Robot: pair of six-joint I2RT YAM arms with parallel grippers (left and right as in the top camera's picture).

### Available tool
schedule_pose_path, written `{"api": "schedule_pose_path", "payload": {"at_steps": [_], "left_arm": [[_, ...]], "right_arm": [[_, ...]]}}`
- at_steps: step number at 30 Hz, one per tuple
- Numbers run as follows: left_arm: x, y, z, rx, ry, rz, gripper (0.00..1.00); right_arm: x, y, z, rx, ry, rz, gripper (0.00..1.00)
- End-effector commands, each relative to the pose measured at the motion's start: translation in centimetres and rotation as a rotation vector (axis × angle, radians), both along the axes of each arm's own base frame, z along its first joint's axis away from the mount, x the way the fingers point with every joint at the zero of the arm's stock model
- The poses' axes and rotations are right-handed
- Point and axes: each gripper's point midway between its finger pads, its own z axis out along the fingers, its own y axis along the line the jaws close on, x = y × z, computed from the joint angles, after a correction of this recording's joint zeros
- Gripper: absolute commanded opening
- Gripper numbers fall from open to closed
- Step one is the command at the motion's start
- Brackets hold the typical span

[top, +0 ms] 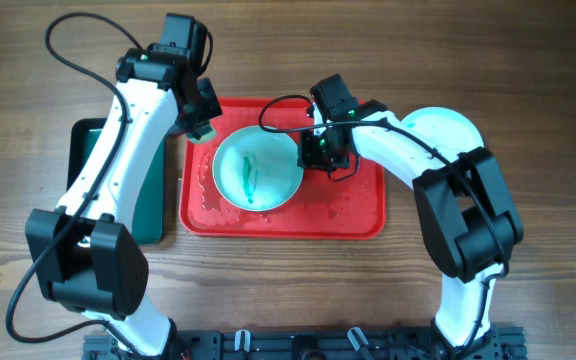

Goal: Clean dirty plates on tray and stack at the side
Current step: 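Scrub the blue plate with the green sponge while right gripper holds rim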

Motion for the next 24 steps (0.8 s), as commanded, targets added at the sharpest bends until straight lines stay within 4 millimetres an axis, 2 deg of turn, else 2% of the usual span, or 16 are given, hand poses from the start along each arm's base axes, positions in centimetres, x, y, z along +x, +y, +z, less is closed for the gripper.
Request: {"api": "schedule_pose_path", "payload": {"at_steps": [1,2,3,6,12,14,19,21,24], "left_arm": [[-1.3,-0.7,-2.2,-0.052,0.055,-0.001,0.04],[-1.5,-1.2,-2.8,-0.076,0.065,-0.007,0.04],[-1.8,-1.7,-3.4,-0.104,0.075,-0.018,0.04],[-2.4,-3.1,-5.3,-0.146,0.085,-0.118,0.04],[-3.0,-6.1,-9.7,-0.113,0.023,-0.349,0.04],[-3.3,-6.9,-12.2,-0.098,-0.002,-0.435,0.04],[-4.4,-6.7,-15.7,-0.08,0.07,-0.426,0.04],[-5.7,-8.8,-16.0,-0.172,0.108,-0.467,0.04],[-8.5,-14.0,-14.7,-0.429,0.163,-0.561,0.04]], "right_arm": [[0.2,-0.1,-1.7,-0.028,0.033,-0.051,0.13],[0.2,-0.1,-2.1,-0.03,0.042,-0.059,0.06],[0.2,0.0,-2.2,-0.023,0.044,-0.061,0.04],[0.3,0.1,-2.2,-0.019,0.039,-0.061,0.04],[0.2,0.3,-2.1,-0.006,0.04,-0.047,0.04],[0.2,0.3,-2.1,-0.006,0.039,-0.046,0.04],[0.3,0.4,-2.1,-0.005,0.039,-0.046,0.04],[0.3,0.4,-2.1,-0.004,0.038,-0.046,0.04],[0.3,0.4,-2.1,-0.002,0.039,-0.046,0.04]]}}
